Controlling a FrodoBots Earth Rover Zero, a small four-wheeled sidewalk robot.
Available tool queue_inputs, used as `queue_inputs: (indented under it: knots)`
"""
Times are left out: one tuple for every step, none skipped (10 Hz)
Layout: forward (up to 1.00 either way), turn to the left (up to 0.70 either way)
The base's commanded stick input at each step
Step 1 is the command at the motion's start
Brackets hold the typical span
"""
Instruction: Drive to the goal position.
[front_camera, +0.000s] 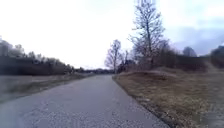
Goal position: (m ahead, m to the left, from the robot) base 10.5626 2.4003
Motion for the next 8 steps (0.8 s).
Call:
queue_inputs:
  knots:
    - [0.5,0.06]
    - [0.5,0.03]
    - [0.5,0.0]
    - [0.5,0.0]
    - [0.5,0.0]
    - [0.5,0.0]
    - [0.5,0.0]
    - [0.5,0.06]
